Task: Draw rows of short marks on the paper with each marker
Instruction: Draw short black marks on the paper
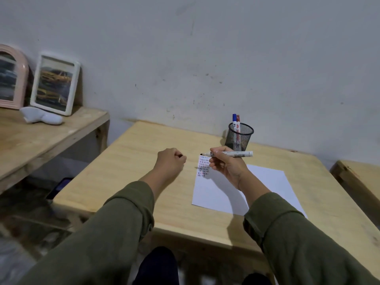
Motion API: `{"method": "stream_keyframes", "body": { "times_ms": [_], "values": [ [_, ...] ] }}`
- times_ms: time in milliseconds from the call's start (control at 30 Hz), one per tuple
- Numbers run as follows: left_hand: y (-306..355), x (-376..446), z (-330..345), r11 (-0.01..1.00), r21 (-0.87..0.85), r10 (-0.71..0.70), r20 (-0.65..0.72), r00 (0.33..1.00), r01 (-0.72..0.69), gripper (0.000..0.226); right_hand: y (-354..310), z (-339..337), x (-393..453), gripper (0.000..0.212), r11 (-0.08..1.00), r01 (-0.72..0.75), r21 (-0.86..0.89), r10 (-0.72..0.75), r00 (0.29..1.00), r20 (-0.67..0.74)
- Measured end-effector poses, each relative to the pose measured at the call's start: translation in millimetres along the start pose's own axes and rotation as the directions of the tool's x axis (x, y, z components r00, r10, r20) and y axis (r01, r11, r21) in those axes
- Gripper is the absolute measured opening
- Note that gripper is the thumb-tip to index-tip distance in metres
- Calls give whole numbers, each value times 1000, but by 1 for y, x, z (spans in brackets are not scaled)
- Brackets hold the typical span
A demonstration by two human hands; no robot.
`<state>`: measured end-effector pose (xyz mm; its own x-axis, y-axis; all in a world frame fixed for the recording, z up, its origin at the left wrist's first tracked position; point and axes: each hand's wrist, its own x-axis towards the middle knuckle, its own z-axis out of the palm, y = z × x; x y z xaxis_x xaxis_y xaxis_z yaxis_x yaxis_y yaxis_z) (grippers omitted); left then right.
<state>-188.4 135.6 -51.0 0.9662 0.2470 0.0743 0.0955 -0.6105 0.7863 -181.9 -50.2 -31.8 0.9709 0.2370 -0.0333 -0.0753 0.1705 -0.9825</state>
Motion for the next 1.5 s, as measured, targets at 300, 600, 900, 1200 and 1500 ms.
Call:
{"method": "stream_keyframes", "body": {
  "times_ms": [300,600,900,1200,1500],
  "values": [
    [-23,-1,17,995,61,81,63,995,-84,21,19,0,-4,9,998,-55,-3,55,997,-57],
    [-27,-17,25,991,74,109,53,993,-113,74,31,-4,-10,11,998,-50,-38,39,966,-254],
    [-30,-23,28,981,147,114,73,991,-124,100,48,-6,-8,11,938,-58,-341,-74,929,-362],
    [-31,-24,28,981,135,129,59,990,-136,99,52,-6,-8,15,894,-53,-446,-124,925,-358],
    [-33,-23,28,982,134,125,67,990,-133,100,49,-4,-10,12,883,-35,-468,-139,933,-332]
  ]
}}
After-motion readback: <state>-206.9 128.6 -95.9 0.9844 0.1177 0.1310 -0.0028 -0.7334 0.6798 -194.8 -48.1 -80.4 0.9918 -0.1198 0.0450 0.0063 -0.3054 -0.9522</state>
